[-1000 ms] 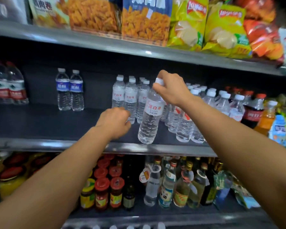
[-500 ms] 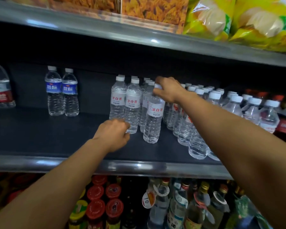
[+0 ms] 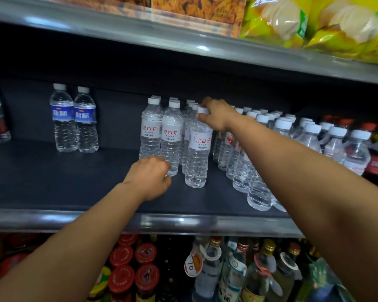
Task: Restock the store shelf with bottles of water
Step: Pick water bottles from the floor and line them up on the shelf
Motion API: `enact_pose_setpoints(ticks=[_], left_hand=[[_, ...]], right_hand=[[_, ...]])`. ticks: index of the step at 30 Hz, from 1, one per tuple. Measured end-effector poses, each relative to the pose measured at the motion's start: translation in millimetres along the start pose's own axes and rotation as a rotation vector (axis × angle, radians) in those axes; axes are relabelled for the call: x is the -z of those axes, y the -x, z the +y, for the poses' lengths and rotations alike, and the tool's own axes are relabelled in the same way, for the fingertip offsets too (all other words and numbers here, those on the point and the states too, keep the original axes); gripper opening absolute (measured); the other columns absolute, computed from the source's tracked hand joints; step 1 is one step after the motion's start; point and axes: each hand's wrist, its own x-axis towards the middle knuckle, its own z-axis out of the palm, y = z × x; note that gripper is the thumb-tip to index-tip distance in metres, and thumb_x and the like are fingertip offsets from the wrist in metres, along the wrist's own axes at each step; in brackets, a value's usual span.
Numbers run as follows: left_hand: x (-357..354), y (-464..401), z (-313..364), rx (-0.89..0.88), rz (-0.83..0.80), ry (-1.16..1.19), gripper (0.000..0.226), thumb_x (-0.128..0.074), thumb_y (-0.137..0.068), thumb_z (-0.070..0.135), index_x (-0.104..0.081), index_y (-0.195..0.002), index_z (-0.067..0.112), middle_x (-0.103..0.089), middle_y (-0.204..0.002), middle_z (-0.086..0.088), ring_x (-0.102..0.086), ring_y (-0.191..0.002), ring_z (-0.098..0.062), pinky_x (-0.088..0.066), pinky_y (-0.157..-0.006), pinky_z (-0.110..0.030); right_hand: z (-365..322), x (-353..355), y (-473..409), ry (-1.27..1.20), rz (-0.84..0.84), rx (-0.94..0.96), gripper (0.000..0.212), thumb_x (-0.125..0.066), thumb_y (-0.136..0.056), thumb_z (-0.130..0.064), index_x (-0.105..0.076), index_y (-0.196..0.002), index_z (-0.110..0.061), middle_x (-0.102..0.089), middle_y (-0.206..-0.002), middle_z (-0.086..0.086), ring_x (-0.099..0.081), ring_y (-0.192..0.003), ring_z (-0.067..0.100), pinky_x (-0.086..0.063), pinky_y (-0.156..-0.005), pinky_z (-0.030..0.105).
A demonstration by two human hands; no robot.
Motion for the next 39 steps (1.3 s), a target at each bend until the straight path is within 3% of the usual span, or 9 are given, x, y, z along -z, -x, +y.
enact_pose_setpoints(ticks=[5, 9, 19, 25, 30, 34, 39], left_hand=[[13.9, 11.3, 5.2, -0.009, 0.016, -0.015, 0.034, -0.045, -0.095, 0.031, -0.058, -0.122, 0.015, -0.056, -0.123, -0.004, -0.053, -0.113, -0.027, -0.046, -0.087, -0.036], [30.7, 28.9, 13.1, -0.004, 0.055, -0.026, 0.029, -0.046, -0.094, 0.028, -0.059, -0.116, 0.013, -0.058, -0.118, -0.004, -0.054, -0.109, -0.027, -0.045, -0.083, -0.036], [38.9, 122.5, 59.8, -0.012, 0.002, -0.052, 0.028, -0.046, -0.093, 0.028, -0.058, -0.114, 0.014, -0.056, -0.117, -0.005, -0.051, -0.114, -0.027, -0.045, -0.086, -0.036], [5.7, 202.6, 94.2, -0.069, -0.112, -0.022, 0.03, -0.046, -0.091, 0.029, -0.061, -0.113, 0.017, -0.058, -0.117, -0.006, -0.053, -0.112, -0.026, -0.045, -0.087, -0.037], [-33.9, 273.0, 126.5, -0.136, -0.246, -0.021, 0.026, -0.042, -0.094, 0.025, -0.058, -0.111, 0.013, -0.057, -0.116, -0.006, -0.052, -0.109, -0.025, -0.039, -0.076, -0.032], [-70.0, 318.1, 144.7, -0.138, -0.362, 0.021, 0.028, -0.042, -0.095, 0.026, -0.058, -0.115, 0.015, -0.056, -0.121, -0.006, -0.051, -0.114, -0.026, -0.042, -0.085, -0.033], [-110.9, 361.4, 163.6, -0.137, -0.497, 0.072, 0.025, -0.045, -0.092, 0.022, -0.059, -0.109, 0.011, -0.059, -0.119, -0.01, -0.056, -0.109, -0.029, -0.045, -0.085, -0.036]], right_hand=[[-3.3, 7.7, 26.9, 0.022, 0.066, -0.03, 0.056, -0.053, -0.096, -0.039, -0.035, -0.137, -0.006, -0.055, -0.125, 0.019, -0.056, -0.111, 0.035, -0.048, -0.085, 0.039], [-15.2, 4.2, 74.4, 0.095, 0.143, 0.017, 0.044, -0.05, -0.097, -0.033, -0.041, -0.13, -0.005, -0.053, -0.124, 0.018, -0.054, -0.111, 0.034, -0.047, -0.092, 0.044], [-53.8, -53.1, 247.5, 0.134, -0.038, 0.201, 0.035, -0.043, -0.097, -0.03, -0.047, -0.125, -0.007, -0.053, -0.123, 0.013, -0.049, -0.112, 0.033, -0.036, -0.09, 0.04], [-57.5, -94.9, 354.4, 0.096, -0.127, 0.183, 0.035, -0.042, -0.097, -0.028, -0.048, -0.124, -0.008, -0.054, -0.12, 0.014, -0.05, -0.111, 0.032, -0.036, -0.092, 0.04], [-61.3, -130.7, 434.9, 0.07, -0.231, 0.107, 0.031, -0.041, -0.097, -0.025, -0.048, -0.121, -0.008, -0.055, -0.118, 0.014, -0.05, -0.109, 0.034, -0.038, -0.089, 0.042], [-65.0, -154.5, 486.6, 0.036, -0.316, 0.031, 0.034, -0.043, -0.095, -0.021, -0.049, -0.123, -0.004, -0.055, -0.12, 0.018, -0.049, -0.111, 0.038, -0.035, -0.092, 0.044], [-62.6, -187.7, 534.0, -0.013, -0.432, -0.036, 0.037, -0.042, -0.095, -0.021, -0.046, -0.127, -0.004, -0.053, -0.125, 0.018, -0.048, -0.114, 0.036, -0.034, -0.095, 0.04]])
